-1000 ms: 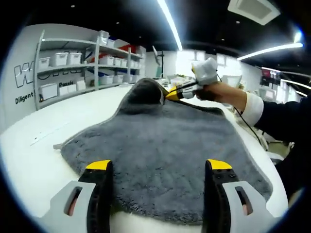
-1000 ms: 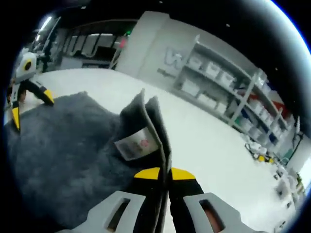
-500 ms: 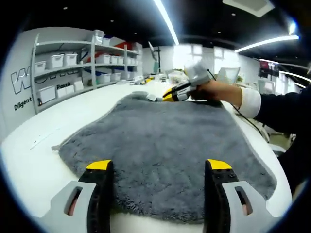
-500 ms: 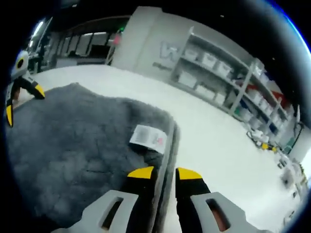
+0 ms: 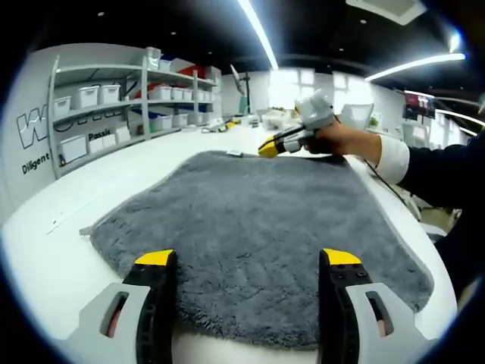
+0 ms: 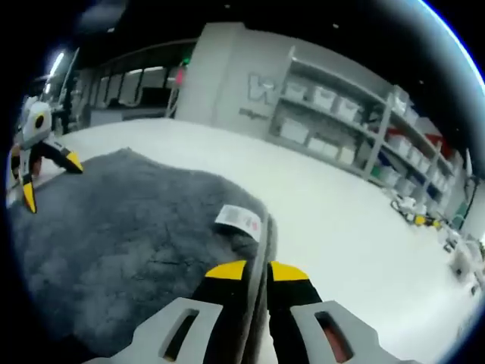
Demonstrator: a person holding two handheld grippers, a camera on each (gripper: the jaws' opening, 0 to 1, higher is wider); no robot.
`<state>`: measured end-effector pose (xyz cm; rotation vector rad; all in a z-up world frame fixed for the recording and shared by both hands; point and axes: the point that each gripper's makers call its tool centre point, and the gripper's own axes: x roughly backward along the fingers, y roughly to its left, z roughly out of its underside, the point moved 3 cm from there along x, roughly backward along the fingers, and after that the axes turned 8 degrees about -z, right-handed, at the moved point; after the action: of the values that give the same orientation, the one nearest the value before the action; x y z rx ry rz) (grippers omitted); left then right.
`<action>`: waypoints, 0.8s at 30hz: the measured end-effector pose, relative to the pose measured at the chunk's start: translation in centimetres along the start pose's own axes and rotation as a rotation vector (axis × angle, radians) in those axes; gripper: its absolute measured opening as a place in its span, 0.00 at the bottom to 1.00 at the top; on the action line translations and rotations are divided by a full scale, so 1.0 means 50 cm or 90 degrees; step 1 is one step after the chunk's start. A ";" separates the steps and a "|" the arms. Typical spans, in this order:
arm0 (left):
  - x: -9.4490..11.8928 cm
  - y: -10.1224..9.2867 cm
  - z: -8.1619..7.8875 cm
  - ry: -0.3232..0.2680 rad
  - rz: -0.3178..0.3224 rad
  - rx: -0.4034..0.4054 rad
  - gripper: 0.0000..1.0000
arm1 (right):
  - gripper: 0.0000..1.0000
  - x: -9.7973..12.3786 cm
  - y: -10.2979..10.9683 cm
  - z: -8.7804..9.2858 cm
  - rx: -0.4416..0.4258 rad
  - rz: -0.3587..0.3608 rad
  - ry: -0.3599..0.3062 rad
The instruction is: Open the folded towel by lifting each exposed corner and separating the folded layers until the towel lies flat within the target outline without major curled edges
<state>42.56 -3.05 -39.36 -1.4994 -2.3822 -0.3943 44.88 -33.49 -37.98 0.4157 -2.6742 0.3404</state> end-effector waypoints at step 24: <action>-0.004 -0.018 0.009 -0.004 -0.023 0.015 0.78 | 0.00 0.001 0.017 0.016 0.008 0.049 0.022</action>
<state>41.76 -3.40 -39.90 -1.4507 -2.4143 -0.3684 44.26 -32.97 -38.82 0.3079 -2.6601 0.3843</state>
